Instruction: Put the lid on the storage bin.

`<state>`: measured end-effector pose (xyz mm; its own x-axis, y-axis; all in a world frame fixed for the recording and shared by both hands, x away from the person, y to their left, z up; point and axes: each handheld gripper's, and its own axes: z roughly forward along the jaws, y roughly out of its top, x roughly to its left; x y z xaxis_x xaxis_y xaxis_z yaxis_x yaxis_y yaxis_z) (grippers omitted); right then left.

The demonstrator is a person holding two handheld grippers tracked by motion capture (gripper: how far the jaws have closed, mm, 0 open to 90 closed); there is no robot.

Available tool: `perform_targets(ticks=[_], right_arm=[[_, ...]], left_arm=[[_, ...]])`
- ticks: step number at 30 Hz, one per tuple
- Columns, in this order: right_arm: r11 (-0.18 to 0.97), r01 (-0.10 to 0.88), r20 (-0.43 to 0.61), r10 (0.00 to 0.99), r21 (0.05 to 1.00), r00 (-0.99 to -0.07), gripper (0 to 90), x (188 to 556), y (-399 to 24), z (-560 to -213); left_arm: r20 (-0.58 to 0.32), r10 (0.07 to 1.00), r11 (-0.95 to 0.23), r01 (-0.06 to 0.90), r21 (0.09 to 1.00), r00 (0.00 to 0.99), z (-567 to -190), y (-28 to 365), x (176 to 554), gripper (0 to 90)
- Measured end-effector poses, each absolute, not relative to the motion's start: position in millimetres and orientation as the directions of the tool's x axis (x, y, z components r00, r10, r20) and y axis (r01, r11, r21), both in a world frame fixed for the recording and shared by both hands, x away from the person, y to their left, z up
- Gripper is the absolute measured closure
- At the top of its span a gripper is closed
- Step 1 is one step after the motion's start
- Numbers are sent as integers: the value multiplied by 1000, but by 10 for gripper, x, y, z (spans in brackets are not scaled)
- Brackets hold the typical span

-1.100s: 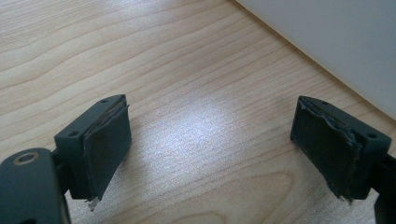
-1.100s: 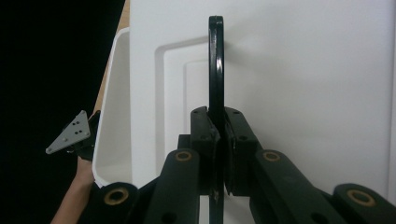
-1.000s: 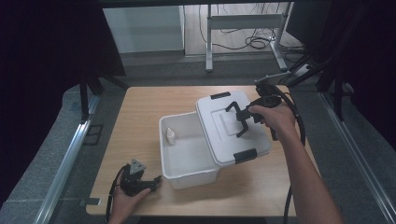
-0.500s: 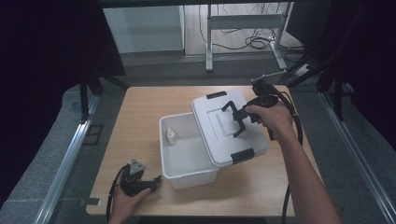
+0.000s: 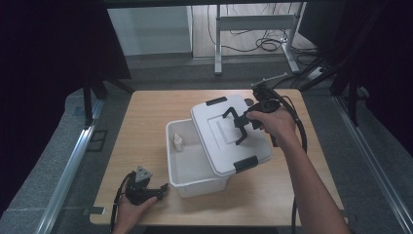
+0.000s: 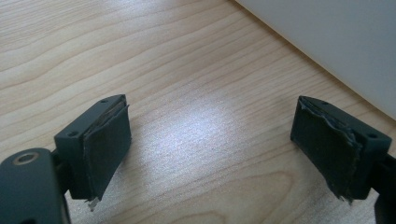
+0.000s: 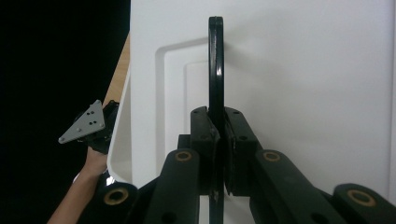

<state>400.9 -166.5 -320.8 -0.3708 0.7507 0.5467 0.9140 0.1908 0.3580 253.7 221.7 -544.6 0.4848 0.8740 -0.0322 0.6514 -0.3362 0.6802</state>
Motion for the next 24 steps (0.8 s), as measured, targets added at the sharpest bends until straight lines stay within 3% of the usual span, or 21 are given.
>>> perform_targets(ticks=[24], right_arm=[[204, 914, 566, 732, 350, -380, 842, 3988, -1553, -3278]], left_arm=[[-33, 874, -336, 651, 681, 485, -5446, 2215, 2536, 121]])
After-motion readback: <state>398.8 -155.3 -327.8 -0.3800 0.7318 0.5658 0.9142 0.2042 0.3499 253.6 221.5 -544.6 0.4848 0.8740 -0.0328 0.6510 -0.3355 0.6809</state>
